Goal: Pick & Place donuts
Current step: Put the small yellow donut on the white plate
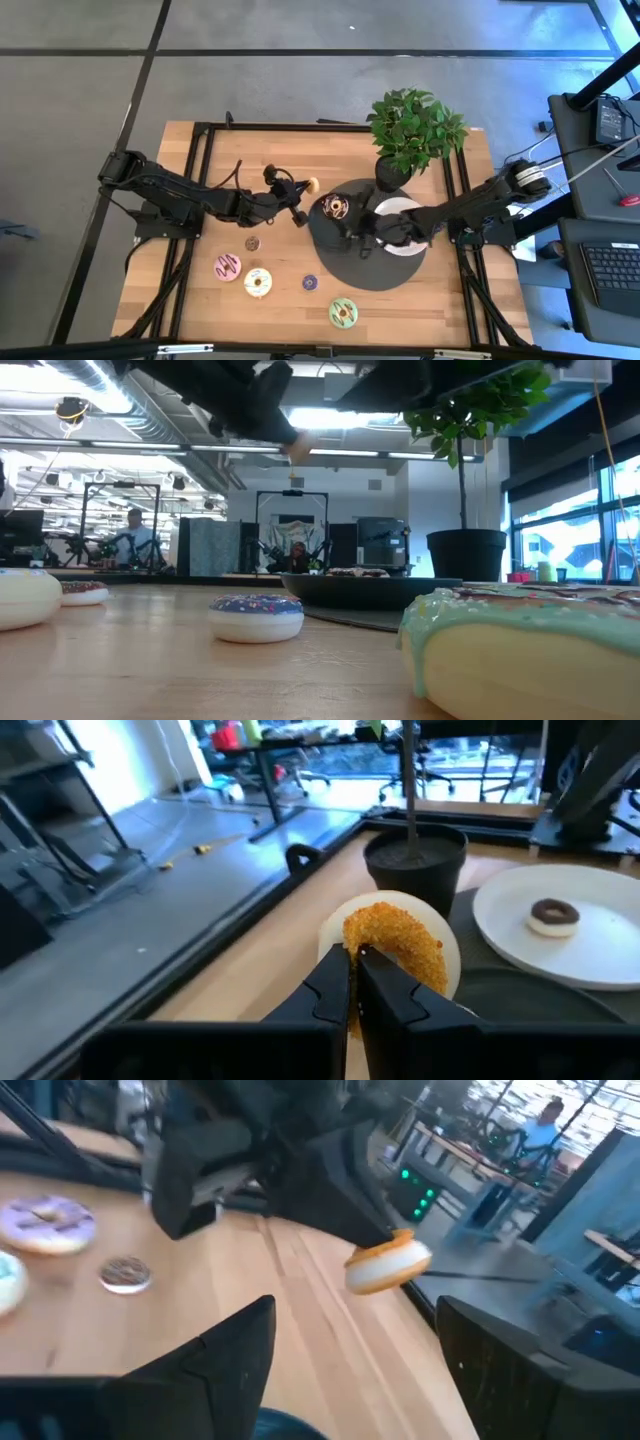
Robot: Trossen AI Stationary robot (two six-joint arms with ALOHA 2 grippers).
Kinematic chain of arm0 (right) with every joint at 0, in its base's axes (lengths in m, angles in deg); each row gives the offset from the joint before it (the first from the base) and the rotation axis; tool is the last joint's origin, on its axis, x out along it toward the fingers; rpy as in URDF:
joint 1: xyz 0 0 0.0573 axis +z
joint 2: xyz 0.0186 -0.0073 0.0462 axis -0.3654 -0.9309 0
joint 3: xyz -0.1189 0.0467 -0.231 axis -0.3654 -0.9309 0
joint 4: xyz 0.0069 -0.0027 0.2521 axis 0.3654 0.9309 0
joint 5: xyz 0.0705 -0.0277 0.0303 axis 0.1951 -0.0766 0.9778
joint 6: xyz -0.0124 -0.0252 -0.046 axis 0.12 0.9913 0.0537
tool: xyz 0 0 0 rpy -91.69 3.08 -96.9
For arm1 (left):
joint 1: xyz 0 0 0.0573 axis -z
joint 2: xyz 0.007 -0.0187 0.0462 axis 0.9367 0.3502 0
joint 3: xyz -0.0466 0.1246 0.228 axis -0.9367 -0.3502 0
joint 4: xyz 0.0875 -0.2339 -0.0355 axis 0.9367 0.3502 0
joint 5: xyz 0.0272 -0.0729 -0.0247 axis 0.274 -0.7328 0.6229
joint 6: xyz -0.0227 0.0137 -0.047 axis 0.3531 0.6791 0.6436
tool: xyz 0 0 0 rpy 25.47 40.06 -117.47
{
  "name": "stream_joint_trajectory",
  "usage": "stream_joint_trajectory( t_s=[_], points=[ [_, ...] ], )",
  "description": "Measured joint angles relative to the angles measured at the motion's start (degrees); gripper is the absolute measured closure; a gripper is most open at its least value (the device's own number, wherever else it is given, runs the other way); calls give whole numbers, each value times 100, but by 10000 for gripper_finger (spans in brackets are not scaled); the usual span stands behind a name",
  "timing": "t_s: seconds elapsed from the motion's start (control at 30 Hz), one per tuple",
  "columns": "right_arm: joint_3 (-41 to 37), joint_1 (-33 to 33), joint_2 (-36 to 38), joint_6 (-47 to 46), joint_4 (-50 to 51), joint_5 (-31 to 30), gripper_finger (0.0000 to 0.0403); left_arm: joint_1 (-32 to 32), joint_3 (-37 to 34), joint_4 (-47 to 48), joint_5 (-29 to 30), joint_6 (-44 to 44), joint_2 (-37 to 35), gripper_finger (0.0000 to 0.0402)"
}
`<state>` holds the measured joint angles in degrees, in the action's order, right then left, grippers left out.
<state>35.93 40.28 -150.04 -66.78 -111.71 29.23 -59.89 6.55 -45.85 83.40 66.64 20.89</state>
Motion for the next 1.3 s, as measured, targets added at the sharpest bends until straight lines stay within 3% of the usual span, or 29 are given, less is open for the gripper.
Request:
stream_joint_trajectory(
  t_s=[0.2, 0.37, 0.77, 1.3],
  points=[
    [591, -112, -864, 832, 24, -57, 145, 206, 0, -38, 281, -186, 0, 395],
    [1011, -113, -1249, 1304, 3, -553, 162, 242, 0, -71, 295, -270, 0, 394],
    [1202, -229, -1300, 1588, -15, -654, 202, 242, 0, -71, 245, -344, 0, 393],
    [1202, -343, -1300, 1580, -41, -852, 206, 240, 0, -178, -20, -344, 0, 394]
  ],
)
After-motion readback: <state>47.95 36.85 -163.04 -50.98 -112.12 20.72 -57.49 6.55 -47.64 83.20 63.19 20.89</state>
